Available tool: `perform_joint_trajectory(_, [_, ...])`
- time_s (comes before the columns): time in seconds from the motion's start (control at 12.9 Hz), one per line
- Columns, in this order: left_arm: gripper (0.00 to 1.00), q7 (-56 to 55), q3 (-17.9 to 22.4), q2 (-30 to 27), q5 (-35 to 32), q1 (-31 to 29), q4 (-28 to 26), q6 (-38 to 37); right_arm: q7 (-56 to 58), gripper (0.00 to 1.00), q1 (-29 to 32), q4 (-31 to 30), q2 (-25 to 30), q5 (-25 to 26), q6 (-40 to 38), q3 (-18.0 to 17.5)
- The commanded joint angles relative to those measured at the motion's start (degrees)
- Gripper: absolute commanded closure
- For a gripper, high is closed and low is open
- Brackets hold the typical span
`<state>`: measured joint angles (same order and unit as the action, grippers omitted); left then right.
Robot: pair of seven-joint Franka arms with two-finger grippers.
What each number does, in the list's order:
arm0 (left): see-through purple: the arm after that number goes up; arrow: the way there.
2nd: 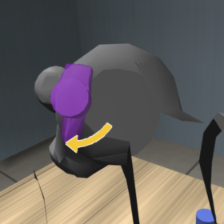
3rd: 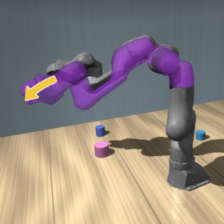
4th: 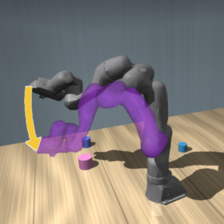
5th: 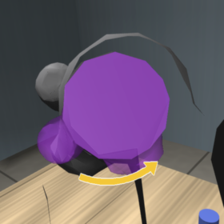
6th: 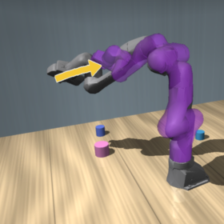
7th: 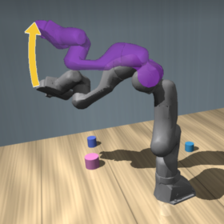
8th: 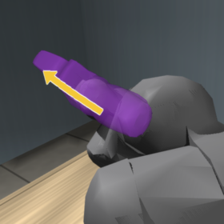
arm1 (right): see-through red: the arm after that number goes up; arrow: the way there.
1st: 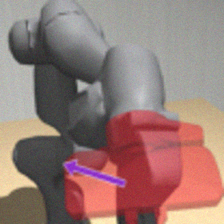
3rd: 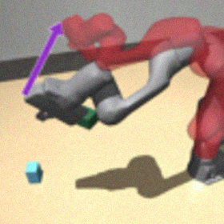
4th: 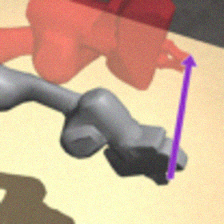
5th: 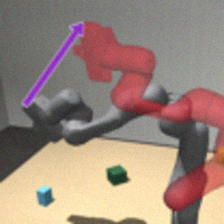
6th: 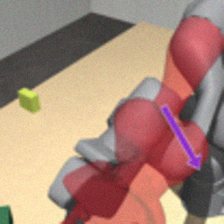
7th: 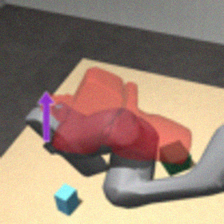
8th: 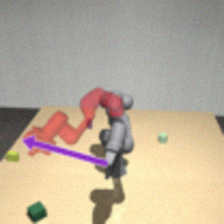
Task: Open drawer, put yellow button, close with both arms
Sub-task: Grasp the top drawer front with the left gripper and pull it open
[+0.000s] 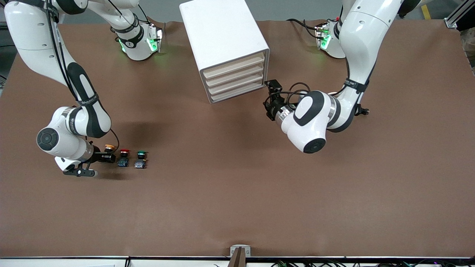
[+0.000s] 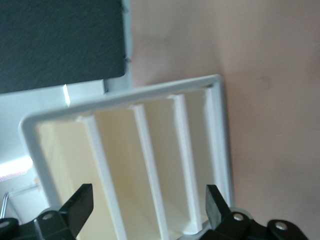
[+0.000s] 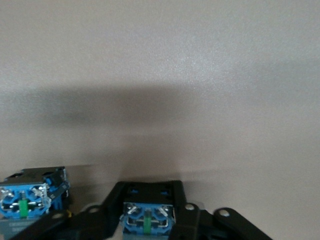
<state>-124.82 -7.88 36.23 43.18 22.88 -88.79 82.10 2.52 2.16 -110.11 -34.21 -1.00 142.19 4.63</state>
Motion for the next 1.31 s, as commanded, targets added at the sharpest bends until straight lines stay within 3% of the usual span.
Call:
perform_joint_trajectory(0.0, [0.13, -6.65, 0.41, 1.99, 5.93, 2.60, 0.63, -0.89, 0.12, 0.95, 0.47, 0.15, 0.11, -0.23, -0.33, -0.15])
perform_joint_trajectory(0.08, [0.17, -7.53, 0.50, 2.52, 8.48, 2.61, 0.63, -0.89, 0.12, 1.00, 0.38, 0.24, 0.28, -0.23, -1.03, -0.15])
perform_joint_trajectory(0.31, [0.21, -11.14, 0.41, 3.67, 10.70, 3.83, 0.63, -0.89, 0.12, 1.00, 0.38, 2.17, 1.16, -0.23, -5.68, -0.15])
perform_joint_trajectory(0.39, [0.29, -12.54, 0.41, 3.76, 10.70, 4.71, 0.63, -1.33, 0.12, 1.00, 0.30, 2.96, 1.77, -0.23, -7.87, -0.15])
perform_joint_trajectory(1.0, [0.39, -17.48, 0.50, 4.37, 12.90, 9.98, 0.55, -3.18, 0.12, 1.00, -0.67, 3.76, 10.99, 0.12, -18.69, -0.15])
perform_joint_trajectory(1.24, [0.59, -17.39, 0.50, 4.81, 12.90, 11.66, 0.63, -3.18, -0.50, 1.00, -1.55, 3.76, 15.39, 0.12, -24.57, -0.24])
